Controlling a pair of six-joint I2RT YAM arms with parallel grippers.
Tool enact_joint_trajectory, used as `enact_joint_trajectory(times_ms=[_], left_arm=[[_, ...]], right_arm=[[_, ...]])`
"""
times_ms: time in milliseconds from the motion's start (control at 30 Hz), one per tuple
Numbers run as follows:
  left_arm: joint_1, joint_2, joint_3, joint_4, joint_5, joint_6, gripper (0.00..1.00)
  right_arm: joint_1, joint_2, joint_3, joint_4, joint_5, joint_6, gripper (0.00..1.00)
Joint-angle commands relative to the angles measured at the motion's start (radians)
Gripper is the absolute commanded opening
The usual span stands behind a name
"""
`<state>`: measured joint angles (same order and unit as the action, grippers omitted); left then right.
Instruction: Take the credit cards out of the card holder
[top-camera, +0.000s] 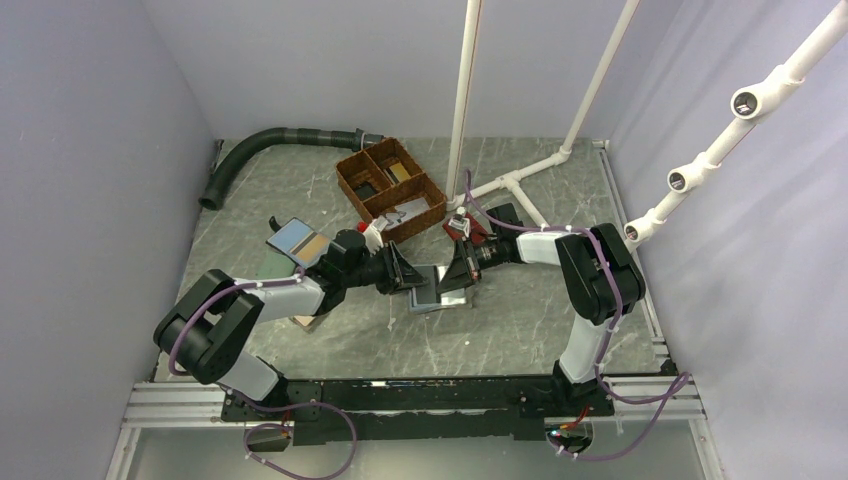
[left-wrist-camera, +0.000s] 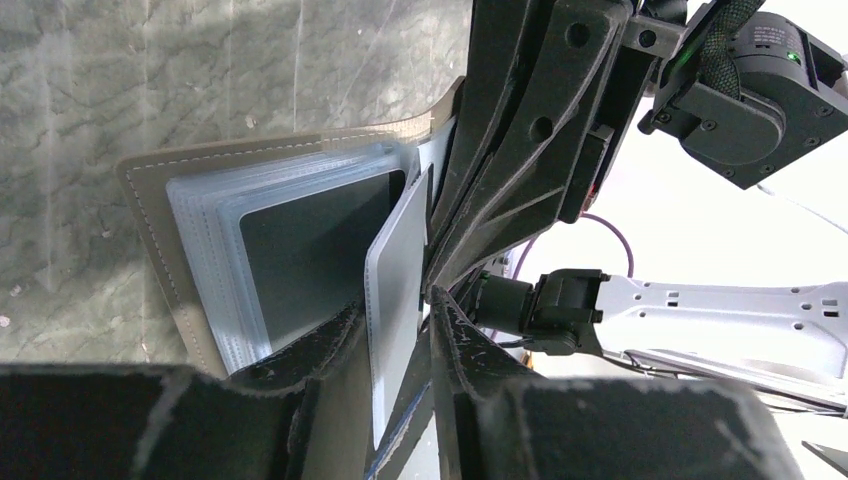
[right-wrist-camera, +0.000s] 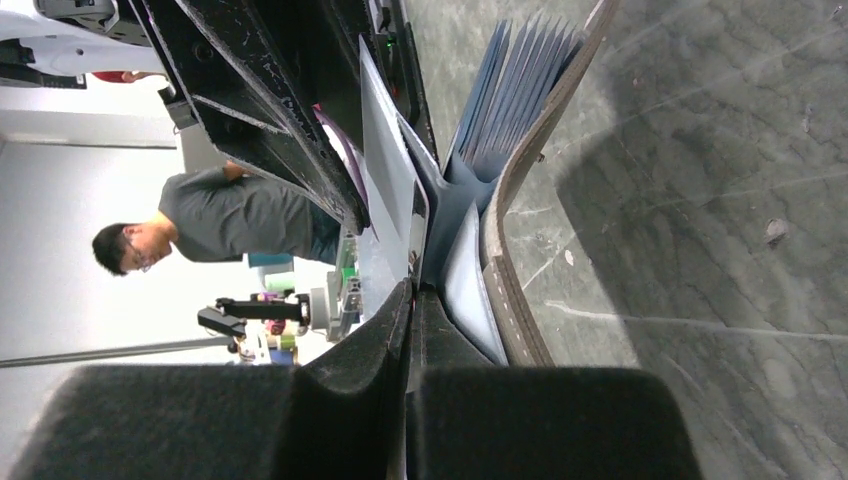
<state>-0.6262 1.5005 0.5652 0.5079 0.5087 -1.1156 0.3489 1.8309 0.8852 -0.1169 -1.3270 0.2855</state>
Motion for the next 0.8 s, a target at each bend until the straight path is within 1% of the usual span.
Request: enact_joint_trajectory(times_ms=[0, 233, 767], left_arm=[[-0.006, -0.002, 0.022, 0.015, 0.042, 0.011, 0.30], [0.000, -0.033, -0.005, -0.016, 0.033, 0.013, 0.31], [0.017, -0.048, -0.062, 0.003, 0.033, 0.000, 0.31]], right_arm=[[0.003, -0.007, 0.037, 0.005, -0.042, -0.036, 0.00], [0.001, 0.005, 0.038, -0.007, -0.037, -0.051, 0.00], [-0.005, 0.035, 0.044, -0.063, 0.004, -0.117, 0.00]])
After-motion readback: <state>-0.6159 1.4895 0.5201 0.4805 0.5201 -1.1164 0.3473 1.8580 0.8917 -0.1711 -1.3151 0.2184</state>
